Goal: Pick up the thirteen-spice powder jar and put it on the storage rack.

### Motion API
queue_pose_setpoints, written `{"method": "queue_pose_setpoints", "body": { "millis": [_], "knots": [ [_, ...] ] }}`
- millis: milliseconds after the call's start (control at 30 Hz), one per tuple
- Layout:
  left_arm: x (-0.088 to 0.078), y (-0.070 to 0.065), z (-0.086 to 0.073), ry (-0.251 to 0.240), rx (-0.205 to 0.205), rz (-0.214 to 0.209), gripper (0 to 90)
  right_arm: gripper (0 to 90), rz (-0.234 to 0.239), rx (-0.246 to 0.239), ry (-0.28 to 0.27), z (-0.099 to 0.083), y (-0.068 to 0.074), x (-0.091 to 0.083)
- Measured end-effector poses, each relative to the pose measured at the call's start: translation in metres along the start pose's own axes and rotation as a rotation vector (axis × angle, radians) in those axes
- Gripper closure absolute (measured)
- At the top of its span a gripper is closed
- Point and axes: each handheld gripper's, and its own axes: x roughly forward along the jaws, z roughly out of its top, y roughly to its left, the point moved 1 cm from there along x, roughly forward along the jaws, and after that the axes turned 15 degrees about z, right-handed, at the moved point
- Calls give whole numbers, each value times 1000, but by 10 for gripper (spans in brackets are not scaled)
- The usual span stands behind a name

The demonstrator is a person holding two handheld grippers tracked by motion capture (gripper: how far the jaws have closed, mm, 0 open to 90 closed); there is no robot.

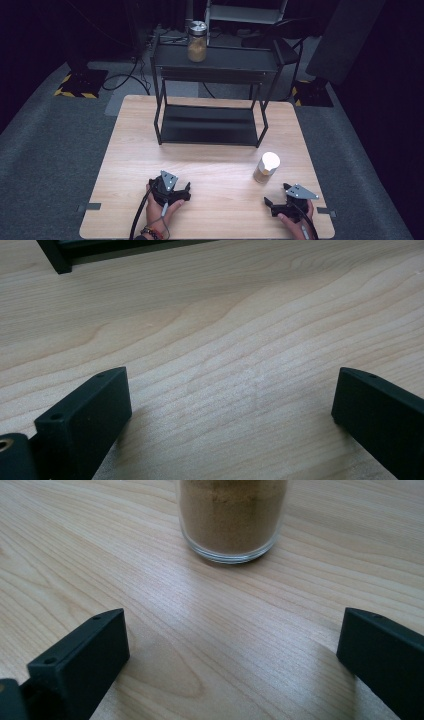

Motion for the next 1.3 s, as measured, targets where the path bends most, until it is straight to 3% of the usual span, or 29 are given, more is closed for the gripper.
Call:
{"method": "queue_pose_setpoints", "body": {
  "millis": [600,767,900,1033,1100,1300],
  "knots": [
    [0,-1,0,0,-1,4,20,0,-15,-1,-4,0,2,1],
    [0,-1,1,0,-2,5,20,0,-74,-18,4,4,12,5],
    [0,-1,1,0,-2,5,20,3,-94,3,-7,5,14,5],
    [1,-1,1,0,-2,5,20,4,-86,4,-16,7,13,5],
    [1,-1,1,0,-2,5,20,4,-62,28,-56,7,11,5],
    [1,-1,1,0,-2,5,20,4,-35,13,-104,16,10,9]
  ]
}}
